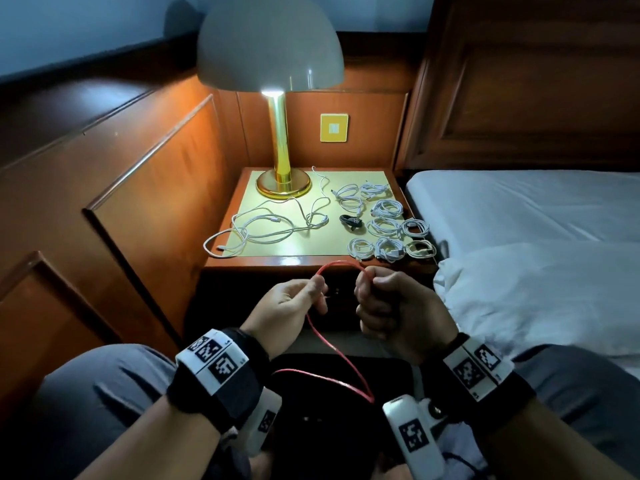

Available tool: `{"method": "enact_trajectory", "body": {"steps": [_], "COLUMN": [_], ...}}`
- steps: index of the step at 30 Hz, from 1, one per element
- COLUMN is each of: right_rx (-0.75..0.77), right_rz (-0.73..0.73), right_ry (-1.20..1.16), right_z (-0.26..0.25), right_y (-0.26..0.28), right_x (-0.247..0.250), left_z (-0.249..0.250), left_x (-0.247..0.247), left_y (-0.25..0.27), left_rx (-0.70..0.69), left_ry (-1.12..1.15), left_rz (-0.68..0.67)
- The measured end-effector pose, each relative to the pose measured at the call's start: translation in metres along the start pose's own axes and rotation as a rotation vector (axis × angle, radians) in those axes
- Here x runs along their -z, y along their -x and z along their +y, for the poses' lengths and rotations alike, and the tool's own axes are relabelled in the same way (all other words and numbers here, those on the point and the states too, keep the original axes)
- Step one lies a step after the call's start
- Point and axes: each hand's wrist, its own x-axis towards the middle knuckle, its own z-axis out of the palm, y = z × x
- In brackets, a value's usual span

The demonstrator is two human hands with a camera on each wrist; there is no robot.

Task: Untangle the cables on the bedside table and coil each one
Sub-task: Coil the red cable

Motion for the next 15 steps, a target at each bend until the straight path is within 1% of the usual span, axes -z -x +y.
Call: {"method": "enact_trajectory", "body": {"steps": [2,3,5,7,9,10,12,13,15], "right_rx": [0.027,0.060,0.124,0.152,0.149,0.144,0.139,0.147,0.193], "right_rz": [0.065,0.121,0.289,0.475,0.581,0.603,0.599,0.583,0.536], "right_ry": [-0.052,-0.092,-0.161,-0.176,-0.162,-0.138,-0.036,0.041,0.246], "right_z": [-0.001,-0.005,-0.016,-0.022,-0.022,-0.019,-0.012,-0.007,0.001], "right_y": [-0.005,-0.008,-0.014,-0.020,-0.026,-0.030,-0.035,-0.036,-0.037], "right_x": [0.003,0.007,0.021,0.037,0.049,0.053,0.055,0.055,0.054], "left_z": [0.005,0.007,0.003,-0.007,-0.017,-0.021,-0.025,-0.026,-0.030], "left_x": [-0.005,-0.006,0.002,0.013,0.024,0.026,0.026,0.023,0.016], "left_y": [-0.004,-0.007,-0.016,-0.027,-0.036,-0.039,-0.044,-0.045,-0.046], "left_rx": [0.027,0.047,0.079,0.043,-0.027,-0.059,-0.133,-0.177,-0.273], "left_ry": [0.195,0.261,0.273,0.156,-0.053,-0.166,-0.355,-0.408,-0.498], "left_rz": [-0.024,-0.003,0.072,0.156,0.245,0.284,0.334,0.337,0.290]}}
